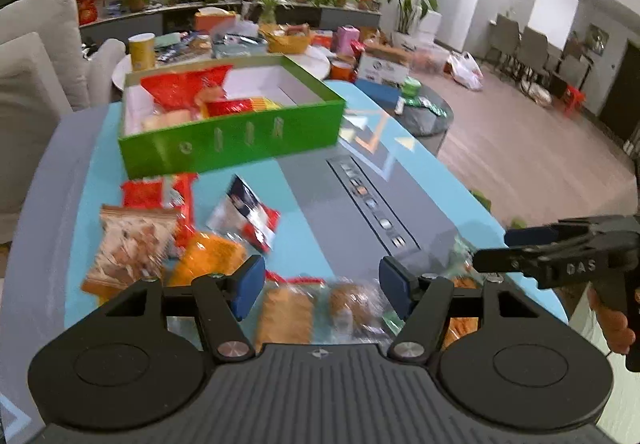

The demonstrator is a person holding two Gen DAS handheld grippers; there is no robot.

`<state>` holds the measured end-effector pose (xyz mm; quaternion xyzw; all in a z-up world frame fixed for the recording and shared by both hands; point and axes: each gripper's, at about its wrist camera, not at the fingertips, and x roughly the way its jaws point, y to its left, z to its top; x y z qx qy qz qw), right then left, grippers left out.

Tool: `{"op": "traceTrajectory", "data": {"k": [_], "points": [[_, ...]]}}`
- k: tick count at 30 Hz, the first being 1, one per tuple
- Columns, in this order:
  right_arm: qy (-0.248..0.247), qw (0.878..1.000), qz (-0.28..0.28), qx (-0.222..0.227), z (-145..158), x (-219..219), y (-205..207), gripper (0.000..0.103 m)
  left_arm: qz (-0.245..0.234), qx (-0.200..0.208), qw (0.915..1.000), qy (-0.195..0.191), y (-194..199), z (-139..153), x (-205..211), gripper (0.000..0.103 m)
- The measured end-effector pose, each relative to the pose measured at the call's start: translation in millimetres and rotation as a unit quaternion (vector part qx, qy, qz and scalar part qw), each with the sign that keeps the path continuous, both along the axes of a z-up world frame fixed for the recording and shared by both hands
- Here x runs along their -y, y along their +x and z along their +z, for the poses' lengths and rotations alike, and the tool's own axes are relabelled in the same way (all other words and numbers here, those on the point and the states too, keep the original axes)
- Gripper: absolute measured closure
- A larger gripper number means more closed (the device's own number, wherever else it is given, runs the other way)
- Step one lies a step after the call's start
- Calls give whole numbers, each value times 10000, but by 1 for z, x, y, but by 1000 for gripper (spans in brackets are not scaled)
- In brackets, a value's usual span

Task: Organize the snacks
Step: 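Withdraw both tools from the box toward the green vegetable-roll chip bag, then close both tools on the green vegetable-roll chip bag and lift it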

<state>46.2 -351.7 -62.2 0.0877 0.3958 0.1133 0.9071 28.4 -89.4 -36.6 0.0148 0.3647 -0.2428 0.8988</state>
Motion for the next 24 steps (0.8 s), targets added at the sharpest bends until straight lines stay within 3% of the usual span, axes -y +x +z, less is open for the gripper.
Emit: {"op": "traceTrajectory", "data": {"k": [6, 11, 24], "points": [[139, 9997, -127, -147, -21, 7, -13, 41, -223, -94, 9997, 101, -20, -6, 14, 42], [702, 9968, -356, -168, -26, 12, -28, 42, -315, -234, 9990, 232, -29, -13, 23, 42], [975, 9939, -485, -159, -29, 8, -47, 42, -733, -779, 9939, 281, -34, -35, 55, 42]]}}
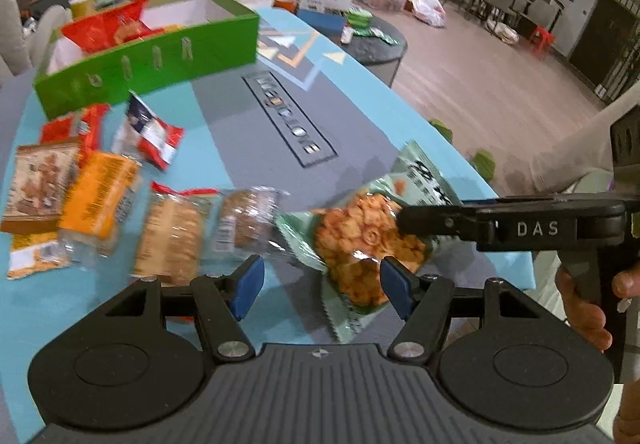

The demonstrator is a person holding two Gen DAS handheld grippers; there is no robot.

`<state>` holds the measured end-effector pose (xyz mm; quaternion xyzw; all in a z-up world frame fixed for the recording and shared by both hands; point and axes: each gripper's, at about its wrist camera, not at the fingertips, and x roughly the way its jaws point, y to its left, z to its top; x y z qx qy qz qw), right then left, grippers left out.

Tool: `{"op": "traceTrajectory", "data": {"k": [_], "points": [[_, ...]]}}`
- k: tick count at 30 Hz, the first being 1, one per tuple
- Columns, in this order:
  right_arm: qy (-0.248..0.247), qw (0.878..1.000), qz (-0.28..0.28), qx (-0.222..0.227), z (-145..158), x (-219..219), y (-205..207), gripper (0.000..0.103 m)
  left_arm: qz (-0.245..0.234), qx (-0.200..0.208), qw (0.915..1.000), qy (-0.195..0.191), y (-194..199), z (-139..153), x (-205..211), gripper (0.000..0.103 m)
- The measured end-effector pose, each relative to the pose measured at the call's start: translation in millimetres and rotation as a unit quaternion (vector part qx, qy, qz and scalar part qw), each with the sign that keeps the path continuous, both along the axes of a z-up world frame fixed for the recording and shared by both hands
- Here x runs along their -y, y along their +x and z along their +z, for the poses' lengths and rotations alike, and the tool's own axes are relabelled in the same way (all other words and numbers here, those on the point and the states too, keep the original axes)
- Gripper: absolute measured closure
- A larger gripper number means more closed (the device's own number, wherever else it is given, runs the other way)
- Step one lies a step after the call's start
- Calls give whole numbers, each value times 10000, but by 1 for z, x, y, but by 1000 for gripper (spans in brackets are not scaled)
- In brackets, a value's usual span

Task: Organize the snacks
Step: 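Close both tools on the green vegetable-roll chip bag and lift it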

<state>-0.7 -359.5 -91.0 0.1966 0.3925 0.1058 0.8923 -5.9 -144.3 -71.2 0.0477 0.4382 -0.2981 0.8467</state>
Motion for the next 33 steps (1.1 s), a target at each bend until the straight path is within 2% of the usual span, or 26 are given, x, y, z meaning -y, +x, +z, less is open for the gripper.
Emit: {"op": "traceTrajectory", "data": {"k": [5, 7, 16, 19, 21, 25, 28, 29, 30, 33], "points": [[-17, 10000, 5, 50, -1, 4, 1, 42, -41, -184, 9998, -27, 4, -8, 11, 41], [11, 10000, 20, 54, -2, 4, 2, 42, -10, -247, 9997, -60, 7, -11, 13, 38], [-46, 9999, 68, 129, -2, 2, 1, 42, -107, -280, 9991, -291, 12, -17, 21, 36], [-264, 9994, 31, 202, 4, -3, -1, 46, -190, -162, 9988, -412, 11, -18, 20, 43], [-353, 9990, 7, 257, 8, -6, -2, 49, -324, 3, 9984, -459, 7, -13, 21, 57], [-409, 9985, 47, 355, 15, -9, -4, 50, -475, 170, 9972, -550, 2, -4, 23, 58], [-501, 9983, 38, 294, 13, -10, -1, 50, -422, 10, 9978, -503, 4, -8, 22, 55], [-510, 9984, 13, 224, 10, -8, -1, 50, -340, -39, 9984, -447, 4, -9, 21, 50], [-464, 9987, -14, 193, 8, -6, 0, 50, -259, -63, 9989, -382, 4, -10, 20, 44], [-209, 9997, -47, 127, 5, 2, -2, 49, -91, -47, 9998, -197, 4, -11, 15, 39]]}}
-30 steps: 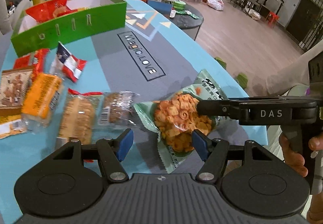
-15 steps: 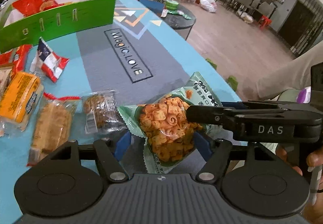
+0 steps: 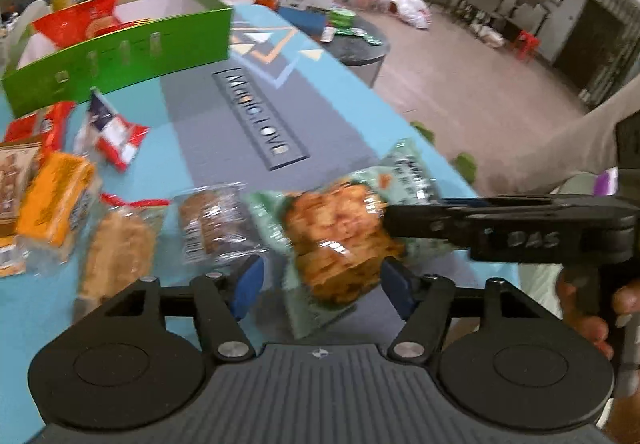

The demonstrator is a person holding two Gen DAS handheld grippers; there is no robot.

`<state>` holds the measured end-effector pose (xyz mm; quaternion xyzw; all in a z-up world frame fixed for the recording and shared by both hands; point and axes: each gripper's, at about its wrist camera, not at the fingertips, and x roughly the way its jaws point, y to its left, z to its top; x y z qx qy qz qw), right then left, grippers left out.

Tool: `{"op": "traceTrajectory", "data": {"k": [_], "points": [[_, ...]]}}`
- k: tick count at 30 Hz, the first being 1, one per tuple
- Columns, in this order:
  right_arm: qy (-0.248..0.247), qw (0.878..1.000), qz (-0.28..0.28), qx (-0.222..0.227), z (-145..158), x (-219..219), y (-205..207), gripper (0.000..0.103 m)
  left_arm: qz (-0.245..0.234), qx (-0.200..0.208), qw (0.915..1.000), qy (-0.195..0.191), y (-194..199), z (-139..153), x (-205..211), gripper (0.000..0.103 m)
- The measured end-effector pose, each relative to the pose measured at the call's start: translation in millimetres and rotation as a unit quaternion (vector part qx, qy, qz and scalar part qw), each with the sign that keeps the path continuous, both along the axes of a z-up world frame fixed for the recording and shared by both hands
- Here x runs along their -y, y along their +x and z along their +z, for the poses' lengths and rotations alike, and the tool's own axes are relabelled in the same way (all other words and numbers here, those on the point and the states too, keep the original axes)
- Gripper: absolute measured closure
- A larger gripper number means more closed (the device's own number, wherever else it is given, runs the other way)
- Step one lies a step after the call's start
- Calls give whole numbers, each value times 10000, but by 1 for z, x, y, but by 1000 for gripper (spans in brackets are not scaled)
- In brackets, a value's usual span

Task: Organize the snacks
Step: 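Close both tools on the green vegetable-roll chip bag and lift it, then carry the green chip bag over the green box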

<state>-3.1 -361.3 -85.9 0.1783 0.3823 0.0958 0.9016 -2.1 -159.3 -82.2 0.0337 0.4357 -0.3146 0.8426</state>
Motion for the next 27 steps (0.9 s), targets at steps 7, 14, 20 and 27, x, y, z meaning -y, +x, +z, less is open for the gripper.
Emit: {"op": "traceTrajectory", "data": {"k": [7, 14, 20, 27], "points": [[7, 10000, 5, 10, -1, -1, -1, 48, -45, -509, 9982, -308, 18, -17, 2, 33], [46, 10000, -20, 23, 0, -1, 1, 48, -393, -83, 9984, -394, 11, -8, 15, 47], [128, 9994, -41, 309, 16, 0, -1, 48, -410, 450, 9974, -389, 5, 15, 14, 47], [112, 9978, -4, 659, 41, -11, 13, 48, -245, 919, 9945, -449, 13, 40, 0, 47]]}}
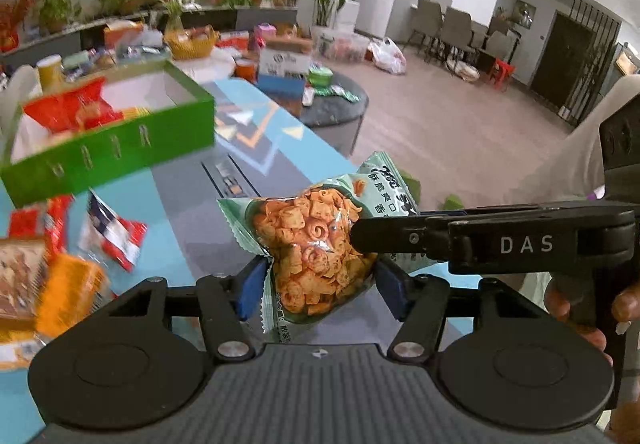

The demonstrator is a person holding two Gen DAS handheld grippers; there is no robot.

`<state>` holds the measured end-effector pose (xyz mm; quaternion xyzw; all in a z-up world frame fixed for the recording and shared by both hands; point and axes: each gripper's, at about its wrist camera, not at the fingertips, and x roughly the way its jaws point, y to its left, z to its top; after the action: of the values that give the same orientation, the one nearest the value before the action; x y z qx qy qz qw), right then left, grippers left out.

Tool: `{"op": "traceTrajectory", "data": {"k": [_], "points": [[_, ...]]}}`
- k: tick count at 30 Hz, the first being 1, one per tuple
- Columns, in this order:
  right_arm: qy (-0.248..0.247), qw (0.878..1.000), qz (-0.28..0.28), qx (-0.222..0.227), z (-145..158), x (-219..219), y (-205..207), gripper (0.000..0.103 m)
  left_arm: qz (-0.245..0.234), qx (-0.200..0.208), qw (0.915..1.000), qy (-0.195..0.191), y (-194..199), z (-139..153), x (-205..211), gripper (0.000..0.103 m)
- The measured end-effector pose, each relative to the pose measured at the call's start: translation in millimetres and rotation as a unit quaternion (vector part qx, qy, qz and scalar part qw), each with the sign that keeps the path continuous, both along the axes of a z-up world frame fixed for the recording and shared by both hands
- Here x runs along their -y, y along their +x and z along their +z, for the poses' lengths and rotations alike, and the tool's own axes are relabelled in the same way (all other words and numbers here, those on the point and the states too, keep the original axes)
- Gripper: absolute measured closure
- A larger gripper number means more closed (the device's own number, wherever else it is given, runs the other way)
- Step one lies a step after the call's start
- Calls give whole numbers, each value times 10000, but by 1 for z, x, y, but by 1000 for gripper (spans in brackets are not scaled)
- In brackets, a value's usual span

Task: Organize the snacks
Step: 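Carry the green chip bag over the green box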

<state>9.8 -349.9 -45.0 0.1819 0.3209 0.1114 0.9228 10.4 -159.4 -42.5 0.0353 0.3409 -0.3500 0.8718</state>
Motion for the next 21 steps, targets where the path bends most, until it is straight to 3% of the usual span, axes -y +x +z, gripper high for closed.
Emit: {"op": "traceTrajectory", "data": {"k": [6, 21], "points": [[19, 9997, 83, 232, 17, -15, 20, 48, 261, 361, 9990, -56, 14, 19, -18, 47], [98, 9978, 368, 542, 45, -48, 78, 48, 843, 790, 9931, -219, 62, 46, -55, 47]]}}
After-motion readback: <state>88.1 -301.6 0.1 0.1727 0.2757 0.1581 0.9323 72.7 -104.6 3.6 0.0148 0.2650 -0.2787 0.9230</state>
